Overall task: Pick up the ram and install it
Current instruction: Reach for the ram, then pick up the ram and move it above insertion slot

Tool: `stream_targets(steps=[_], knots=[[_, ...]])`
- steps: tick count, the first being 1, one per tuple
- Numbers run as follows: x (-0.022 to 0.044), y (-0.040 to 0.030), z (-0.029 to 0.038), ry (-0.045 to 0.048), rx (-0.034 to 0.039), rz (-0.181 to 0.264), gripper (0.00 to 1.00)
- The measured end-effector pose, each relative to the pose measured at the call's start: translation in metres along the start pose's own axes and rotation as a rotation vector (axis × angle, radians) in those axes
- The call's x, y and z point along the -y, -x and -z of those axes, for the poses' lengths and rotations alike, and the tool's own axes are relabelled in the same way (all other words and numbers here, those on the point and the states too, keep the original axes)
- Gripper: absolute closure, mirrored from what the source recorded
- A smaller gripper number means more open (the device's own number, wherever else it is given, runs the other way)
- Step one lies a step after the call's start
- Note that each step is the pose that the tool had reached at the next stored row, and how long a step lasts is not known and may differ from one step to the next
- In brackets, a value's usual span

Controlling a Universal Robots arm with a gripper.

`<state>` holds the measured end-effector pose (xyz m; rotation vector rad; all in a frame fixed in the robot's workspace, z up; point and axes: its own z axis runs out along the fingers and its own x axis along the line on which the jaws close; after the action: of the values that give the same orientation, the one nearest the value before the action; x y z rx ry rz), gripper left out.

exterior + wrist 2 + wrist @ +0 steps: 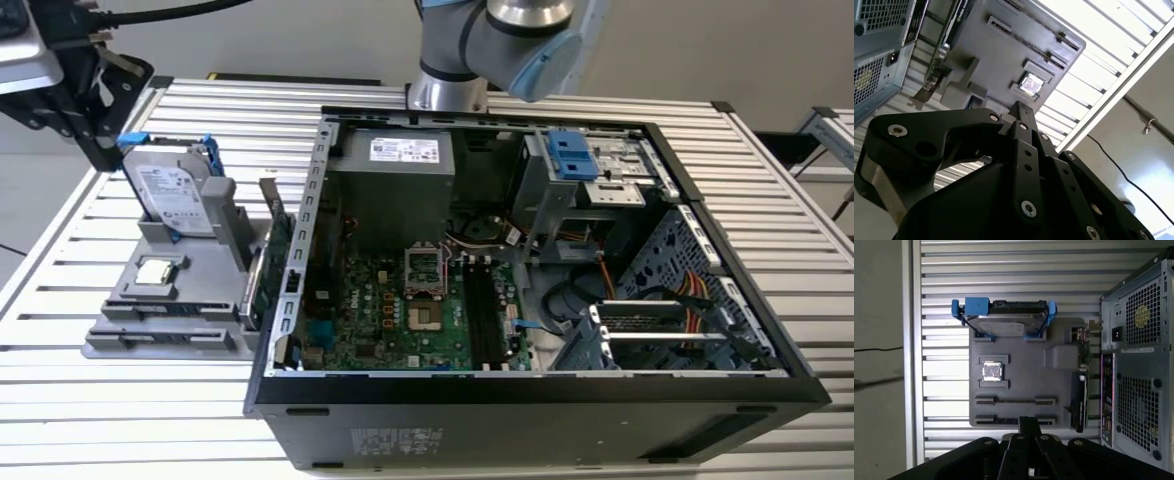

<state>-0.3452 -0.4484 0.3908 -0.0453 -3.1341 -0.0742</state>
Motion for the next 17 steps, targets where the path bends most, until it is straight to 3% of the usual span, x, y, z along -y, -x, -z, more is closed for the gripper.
stream_targets(steps=[17], knots=[[0.0136, -0.0014, 0.0004, -0.0001, -0.0005, 0.009, 1.00]])
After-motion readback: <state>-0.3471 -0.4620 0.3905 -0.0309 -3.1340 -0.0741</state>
